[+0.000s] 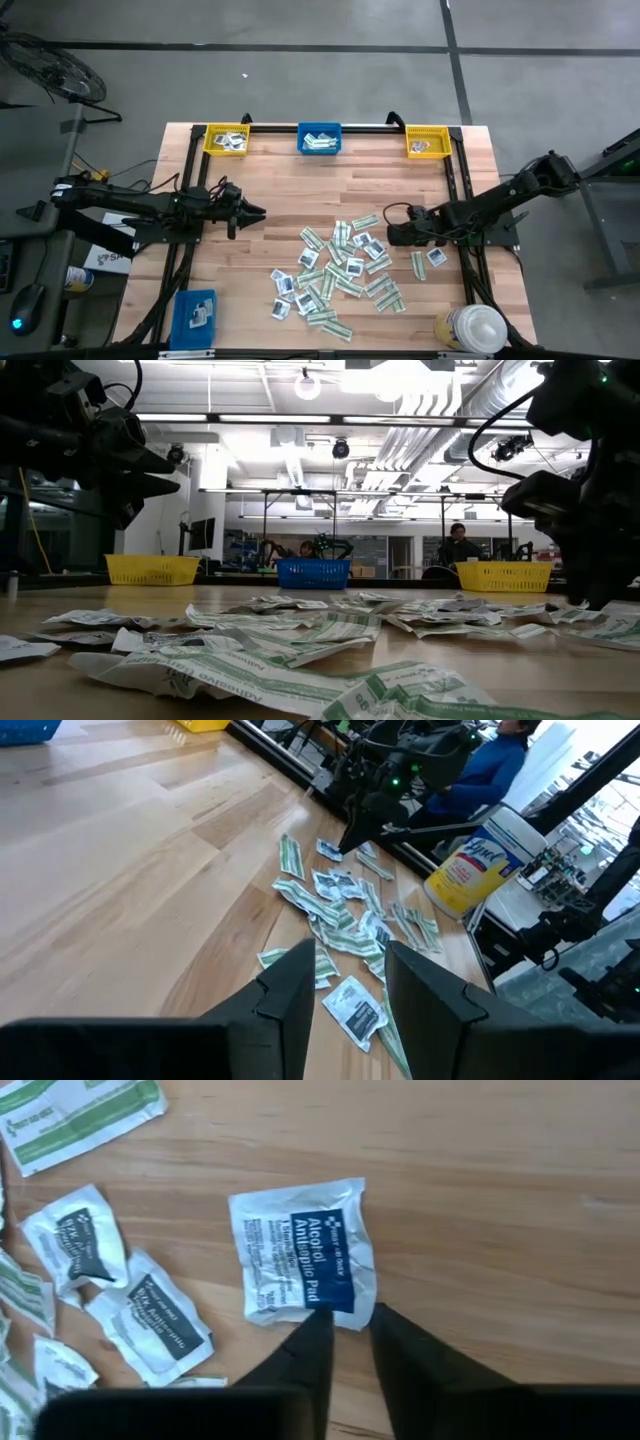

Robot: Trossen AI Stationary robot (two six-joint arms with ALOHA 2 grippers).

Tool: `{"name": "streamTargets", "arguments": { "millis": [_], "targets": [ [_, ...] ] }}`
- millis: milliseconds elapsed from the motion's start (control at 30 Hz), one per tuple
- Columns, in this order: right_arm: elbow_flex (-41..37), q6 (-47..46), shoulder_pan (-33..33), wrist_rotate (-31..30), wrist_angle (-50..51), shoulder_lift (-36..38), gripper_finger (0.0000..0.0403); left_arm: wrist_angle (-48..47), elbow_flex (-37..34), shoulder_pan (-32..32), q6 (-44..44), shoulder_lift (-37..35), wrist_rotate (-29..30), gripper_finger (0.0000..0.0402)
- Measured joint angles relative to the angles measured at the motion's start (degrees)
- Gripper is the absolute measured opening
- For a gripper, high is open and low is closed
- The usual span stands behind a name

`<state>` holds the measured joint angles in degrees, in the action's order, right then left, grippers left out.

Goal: Pick & Place First Aid Supplies
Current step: Put the blue alcohol pad into the bottom blue bin

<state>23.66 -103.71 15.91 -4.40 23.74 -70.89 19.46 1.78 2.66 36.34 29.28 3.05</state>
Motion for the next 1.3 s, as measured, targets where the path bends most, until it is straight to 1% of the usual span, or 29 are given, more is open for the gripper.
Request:
{"name": "streamTargets", "arguments": {
  "millis": [133, 167, 300, 433, 533, 633, 833, 967, 1067, 1167, 1300],
  "targets": [
    [-0.1, 0.0, 0.1, -0.6, 1.2, 0.0, 0.0013, 0.0, 0.0, 0.0, 0.0, 0.0, 0.0, 0.0124],
    [-0.1, 0.2, 0.1, -0.9, 1.4, 0.0, 0.0007, 0.0, 0.0, 0.0, 0.0, 0.0, 0.0, 0.0124],
    [-0.1, 1.1, 0.1, -2.3, 2.5, 0.0, 0.0003, 0.0, 0.0, 0.0, 0.2, 0.0, 0.0, 0.0124],
    [0.6, 4.4, 0.1, -4.4, 3.3, 0.7, 0.0001, 0.1, 0.0, 0.0, 1.0, 0.0, 0.0, 0.0124],
    [2.3, 8.8, -0.1, -11.0, 3.8, 0.8, 0.0001, 0.1, 0.0, 0.0, 2.5, 0.0, -0.1, 0.0124],
    [4.8, 13.0, 0.0, -16.2, 3.3, 0.9, 0.0001, 0.3, 0.0, 0.0, 3.6, 0.0, -0.1, 0.0124],
    [10.6, 26.7, -0.5, -28.4, 2.5, 1.0, 0.0, 1.5, 0.0, 0.0, 6.0, 0.0, 0.3, 0.0124],
    [13.9, 37.0, -1.9, -33.0, -1.5, 1.0, 0.0, 5.4, 0.0, 0.0, 7.0, 0.0, 2.1, 0.0124],
    [15.2, 46.2, -3.9, -33.6, -7.7, 1.0, 0.0, 8.3, 0.0, 0.0, 6.4, 0.0, 5.1, 0.0124],
    [15.6, 53.6, -6.3, -31.1, -14.6, 1.1, 0.0, 8.2, 1.4, 0.0, 3.6, 0.6, 8.1, 0.0124],
    [15.6, 60.5, -9.2, -28.7, -21.8, 1.1, 0.0, 8.4, 5.5, 0.0, -2.1, 3.0, 11.5, 0.0125]
  ]
}}
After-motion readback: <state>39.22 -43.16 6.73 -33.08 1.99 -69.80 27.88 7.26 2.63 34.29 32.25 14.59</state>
